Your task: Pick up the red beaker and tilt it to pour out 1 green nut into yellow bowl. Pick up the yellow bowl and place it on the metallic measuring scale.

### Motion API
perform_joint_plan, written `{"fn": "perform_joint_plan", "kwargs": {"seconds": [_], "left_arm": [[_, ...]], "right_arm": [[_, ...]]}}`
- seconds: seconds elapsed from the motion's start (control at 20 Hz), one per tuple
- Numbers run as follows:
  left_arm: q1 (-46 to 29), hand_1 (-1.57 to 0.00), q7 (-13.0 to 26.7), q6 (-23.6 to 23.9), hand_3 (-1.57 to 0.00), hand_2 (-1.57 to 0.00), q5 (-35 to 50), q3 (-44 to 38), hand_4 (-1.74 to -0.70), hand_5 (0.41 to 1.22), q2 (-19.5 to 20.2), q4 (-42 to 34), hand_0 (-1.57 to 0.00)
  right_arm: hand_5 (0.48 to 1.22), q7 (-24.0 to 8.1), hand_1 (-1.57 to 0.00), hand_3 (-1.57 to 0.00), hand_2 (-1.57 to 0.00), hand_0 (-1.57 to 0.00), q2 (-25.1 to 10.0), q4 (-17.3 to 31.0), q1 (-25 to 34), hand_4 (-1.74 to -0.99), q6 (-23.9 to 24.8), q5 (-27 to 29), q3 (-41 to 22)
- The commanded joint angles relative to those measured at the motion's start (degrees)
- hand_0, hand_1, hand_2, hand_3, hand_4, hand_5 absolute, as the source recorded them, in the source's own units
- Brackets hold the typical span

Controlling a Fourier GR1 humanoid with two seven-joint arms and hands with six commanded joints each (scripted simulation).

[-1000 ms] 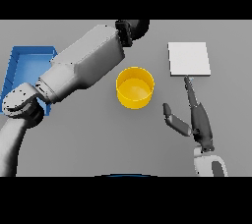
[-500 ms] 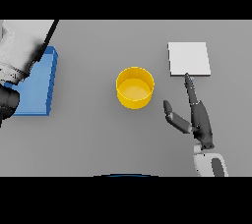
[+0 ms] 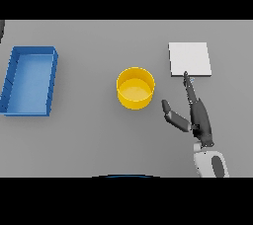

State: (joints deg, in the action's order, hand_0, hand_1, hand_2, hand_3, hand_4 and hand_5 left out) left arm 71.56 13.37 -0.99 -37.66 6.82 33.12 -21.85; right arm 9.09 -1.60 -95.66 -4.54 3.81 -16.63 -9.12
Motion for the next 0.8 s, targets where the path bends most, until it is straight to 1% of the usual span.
{"fn": "perform_joint_plan", "kwargs": {"seconds": [0.0, 0.05, 0.1, 0.15, 0.2, 0.3, 0.35, 0.4, 0.45, 0.5, 0.55, 0.6, 0.65, 0.75], "left_arm": [[-2.90, -1.57, 0.87, 1.45, -1.45, -1.57, 2.27, -1.68, -1.74, 1.221, 0.20, -1.74, -1.57], [-5.35, -1.57, 2.07, 2.50, -1.46, -1.57, 4.22, -2.97, -1.74, 1.221, 0.17, -3.60, -1.57], [-7.98, -1.57, 4.12, 3.19, -1.47, -1.57, 6.21, -4.28, -1.74, 1.221, 0.07, -5.66, -1.57], [-10.71, -1.57, 5.45, 3.32, -1.47, -1.57, 7.96, -5.19, -1.74, 1.221, 0.26, -8.59, -1.57], [-13.69, -1.57, 6.01, 4.31, -1.47, -1.57, 9.72, -5.95, -1.74, 1.221, -0.33, -11.63, -1.57], [-18.72, -1.57, 8.38, 5.30, -1.48, -1.57, 12.14, -7.00, -1.74, 1.221, -0.47, -17.99, -1.57], [-21.30, -1.57, 10.46, 5.92, -1.48, -1.57, 12.82, -7.29, -1.74, 1.221, -0.48, -20.93, -1.57], [-23.98, -1.57, 12.65, 6.71, -1.46, -1.57, 13.93, -7.77, -1.74, 1.221, -1.18, -23.67, -1.57], [-26.36, -1.57, 14.36, 7.06, -1.45, -1.57, 14.81, -8.01, -1.74, 1.221, -1.58, -26.96, -1.57], [-29.14, -1.57, 14.28, 7.81, -1.44, -1.57, 15.58, -8.19, -1.74, 1.221, -1.99, -30.12, -1.57], [-31.50, -1.57, 14.72, 8.55, -1.44, -1.57, 16.01, -8.13, -1.74, 1.221, -2.53, -32.79, -1.57], [-33.75, -1.57, 14.53, 9.63, -1.45, -1.57, 16.42, -7.95, -1.74, 1.221, -3.54, -34.91, -1.57], [-35.28, -1.57, 15.71, 10.45, -1.45, -1.57, 16.68, -8.18, -1.74, 1.221, -3.96, -36.28, -1.57], [-38.23, -1.57, 15.74, 11.12, -1.50, -1.57, 17.78, -8.57, -1.74, 1.221, -4.68, -39.67, -1.57]], "right_arm": [[0.651, -0.41, 0.00, 0.00, 0.00, 0.00, 0.15, -0.16, 0.00, -1.053, 0.18, -0.05, -0.02], [0.652, -0.35, 0.00, 0.00, 0.00, 0.00, 0.09, -0.67, -0.42, -1.048, 0.67, -1.30, -0.59], [0.651, -0.29, 0.00, 0.00, 0.00, 0.00, -0.03, -0.49, -0.27, -1.047, 0.70, -1.37, -0.51], [0.651, -0.95, 0.00, 0.00, 0.00, 0.00, -0.71, -0.24, -0.29, -1.048, 0.76, -1.61, -0.09], [0.648, -2.14, 0.00, 0.00, 0.00, 0.00, -0.23, 0.16, 0.27, -1.052, 1.48, -2.72, -0.55], [0.649, -1.26, 0.00, 0.00, 0.00, 0.00, -0.79, -0.75, -0.32, -1.046, 1.13, -2.90, -0.74], [0.650, -1.03, 0.00, 0.00, 0.00, 0.00, -0.77, -0.91, -0.53, -1.041, 0.69, -2.43, -0.79], [0.650, -1.87, 0.00, 0.00, 0.00, 0.00, -1.15, -0.75, 0.48, -1.035, 0.64, -2.32, -0.36], [0.648, -1.50, 0.00, 0.00, 0.00, 0.00, -1.04, -0.78, -0.08, -1.026, 0.50, -2.15, -0.49], [0.645, -1.05, 0.00, 0.00, 0.00, 0.00, -1.22, -1.22, -1.16, -1.020, 0.71, -2.79, -0.76], [0.645, -0.88, 0.00, 0.00, 0.00, 0.00, -0.85, -0.41, -1.14, -1.018, 0.78, -2.74, -0.84], [0.646, -1.11, 0.00, 0.00, 0.00, 0.00, -1.05, -0.27, -0.65, -1.020, 0.82, -2.31, -0.30], [0.646, -0.39, 0.00, 0.00, 0.00, 0.00, -1.07, -0.46, -1.22, -1.015, 0.39, -1.65, -0.27], [0.647, -0.37, 0.00, 0.00, 0.00, 0.00, -0.53, -0.80, -1.30, -1.005, 0.21, -1.52, -0.71]]}}
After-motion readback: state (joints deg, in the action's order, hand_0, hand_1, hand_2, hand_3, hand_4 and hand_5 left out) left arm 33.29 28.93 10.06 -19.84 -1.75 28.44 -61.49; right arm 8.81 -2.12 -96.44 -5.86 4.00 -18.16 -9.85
